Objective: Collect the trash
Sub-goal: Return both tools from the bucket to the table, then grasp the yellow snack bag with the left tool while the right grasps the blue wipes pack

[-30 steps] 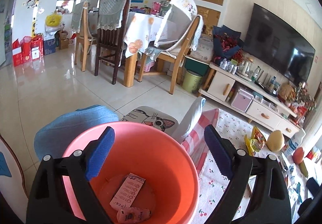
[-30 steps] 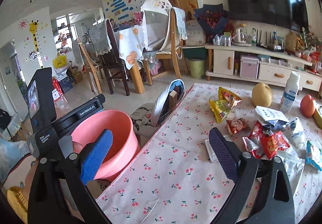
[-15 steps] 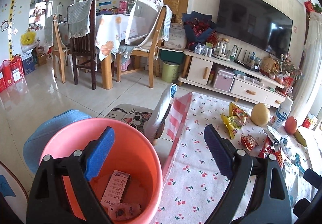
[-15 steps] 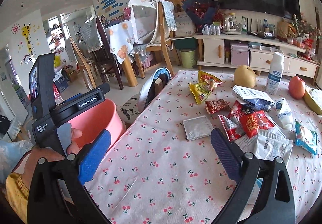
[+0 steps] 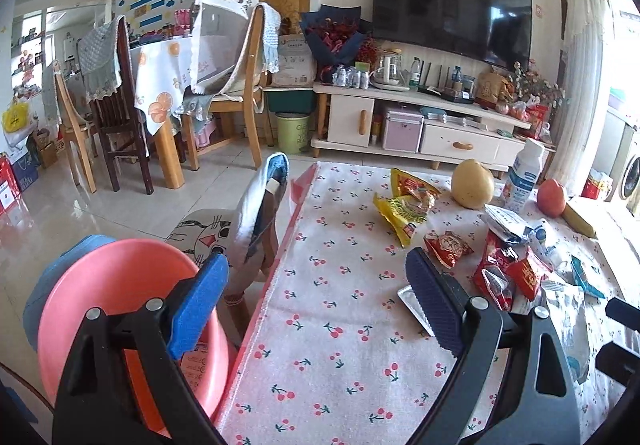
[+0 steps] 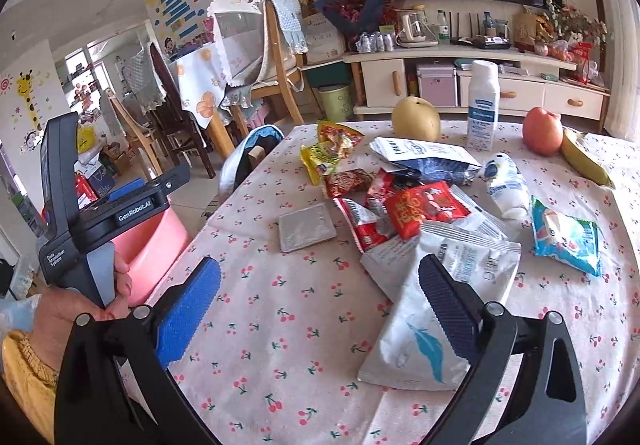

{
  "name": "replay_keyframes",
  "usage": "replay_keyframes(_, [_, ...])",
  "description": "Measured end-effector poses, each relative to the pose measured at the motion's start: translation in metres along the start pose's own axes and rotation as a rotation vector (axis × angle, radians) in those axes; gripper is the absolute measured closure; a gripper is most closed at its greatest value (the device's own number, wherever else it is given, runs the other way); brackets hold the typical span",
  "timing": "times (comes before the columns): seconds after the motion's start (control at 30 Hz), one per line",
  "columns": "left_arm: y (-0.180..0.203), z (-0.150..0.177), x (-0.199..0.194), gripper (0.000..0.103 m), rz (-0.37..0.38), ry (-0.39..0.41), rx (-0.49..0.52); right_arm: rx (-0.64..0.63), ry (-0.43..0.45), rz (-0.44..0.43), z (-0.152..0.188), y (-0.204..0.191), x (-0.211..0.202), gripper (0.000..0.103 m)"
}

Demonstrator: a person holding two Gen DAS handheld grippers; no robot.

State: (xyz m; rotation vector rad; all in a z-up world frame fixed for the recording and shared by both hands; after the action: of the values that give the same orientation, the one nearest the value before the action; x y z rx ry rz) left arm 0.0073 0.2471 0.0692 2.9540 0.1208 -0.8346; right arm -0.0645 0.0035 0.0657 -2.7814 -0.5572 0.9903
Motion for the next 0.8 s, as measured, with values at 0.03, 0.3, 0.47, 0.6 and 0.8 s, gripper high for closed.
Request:
replay_keyframes(0.03, [0.007, 0.001, 0.001, 0.012, 0.008, -0.006, 0.018, 0.016, -0.001, 0.005, 0.0, 0.009, -0.001, 0.005])
replay_keyframes(0.3, [0.049, 0.003, 0.026, 0.012, 0.081, -0.095, 0.039, 0.136, 0.012, 0.099, -0.005, 0.077, -0.016, 0.005])
replay_keyframes(0.47, [0.071, -0.006, 0.056, 0.012, 0.085, -0.103, 0.047, 0.227, 0.025, 0.147, -0.011, 0.124, -0.019, 0.005])
replay_keyframes(0.6, [0.09, -0.015, 0.084, 0.012, 0.108, -0.103, 0.104, 0.285, 0.015, 0.183, -0.015, 0.159, -0.015, 0.005])
replay_keyframes(0.8, [0.127, -0.032, 0.13, 0.012, 0.102, -0.089, 0.33, 0.274, -0.026, 0.241, -0.017, 0.2, -0.006, 0.005])
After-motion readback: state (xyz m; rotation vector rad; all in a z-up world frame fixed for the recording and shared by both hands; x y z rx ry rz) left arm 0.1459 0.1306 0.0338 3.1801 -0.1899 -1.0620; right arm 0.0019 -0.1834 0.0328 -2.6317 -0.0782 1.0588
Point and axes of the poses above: each gripper's, at about its wrist camera, not at the fingertips, and x roughly the way its jaws point, y to its right, z to its underside, the point moved 2 cm from there along x, roughly the way its jaws point, and after that the axes turned 3 degrees about -x, right-handed, at the moved point
